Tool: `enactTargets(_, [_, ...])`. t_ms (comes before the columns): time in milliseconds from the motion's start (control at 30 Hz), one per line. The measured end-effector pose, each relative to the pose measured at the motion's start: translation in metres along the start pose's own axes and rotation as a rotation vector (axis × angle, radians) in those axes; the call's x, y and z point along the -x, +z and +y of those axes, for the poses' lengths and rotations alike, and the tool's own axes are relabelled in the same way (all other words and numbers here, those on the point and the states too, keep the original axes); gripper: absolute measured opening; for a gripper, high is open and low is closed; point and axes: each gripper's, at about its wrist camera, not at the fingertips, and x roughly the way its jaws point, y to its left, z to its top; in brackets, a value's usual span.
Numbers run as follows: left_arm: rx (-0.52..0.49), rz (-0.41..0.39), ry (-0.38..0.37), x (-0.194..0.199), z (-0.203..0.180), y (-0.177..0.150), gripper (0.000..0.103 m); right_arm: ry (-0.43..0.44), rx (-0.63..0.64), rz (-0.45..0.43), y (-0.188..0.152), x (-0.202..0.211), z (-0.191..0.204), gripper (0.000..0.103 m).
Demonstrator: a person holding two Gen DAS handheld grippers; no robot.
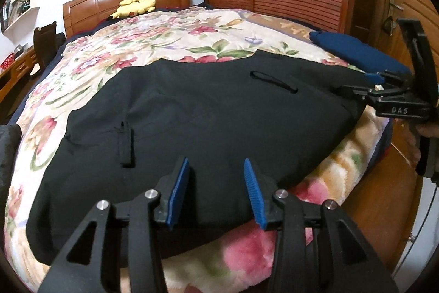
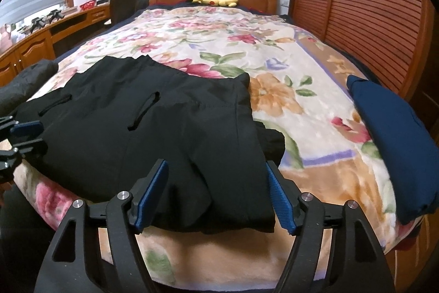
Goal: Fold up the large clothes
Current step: 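Press the folded coat flat with both open tools, then grasp the folded black coat with the right tool and lift it off the quilt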
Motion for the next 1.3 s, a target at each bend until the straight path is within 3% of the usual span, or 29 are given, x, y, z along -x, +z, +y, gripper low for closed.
enactTargets(300, [0.006,0.015,0.000,-0.020,0.004,-0.018,0.044,-0.054,-0.041,0.016,-0.003,-0.010,-0.014,0.074])
enactTargets(767, [0.013,0.016,-0.005,-0.021,0.004,-0.020,0.044,0.037,-0.123,0.105,-0.020,-0.043,-0.018,0.074])
enactTargets(867, [0.014,0.016,-0.006,-0.021,0.004,-0.020,0.044,0.101,-0.108,0.109,-0.019,-0.041,-0.017,0.054])
enactTargets(933, [0.010,0.015,-0.004,-0.021,0.004,-0.020,0.045,0.124,-0.090,0.099,-0.017,-0.035,-0.015,0.033])
enactTargets(1000, [0.013,0.018,-0.006,-0.021,0.005,-0.020,0.045,0.120,-0.061,0.062,-0.010,-0.023,-0.011,0.024])
enactTargets(1133, [0.021,0.021,-0.010,-0.022,0.006,-0.020,0.045,0.131,-0.047,-0.048,0.011,0.008,-0.004,0.020])
enactTargets(1300, [0.023,0.020,-0.013,-0.020,0.007,-0.022,0.045,0.127,0.022,-0.122,0.035,0.036,0.022,0.020])
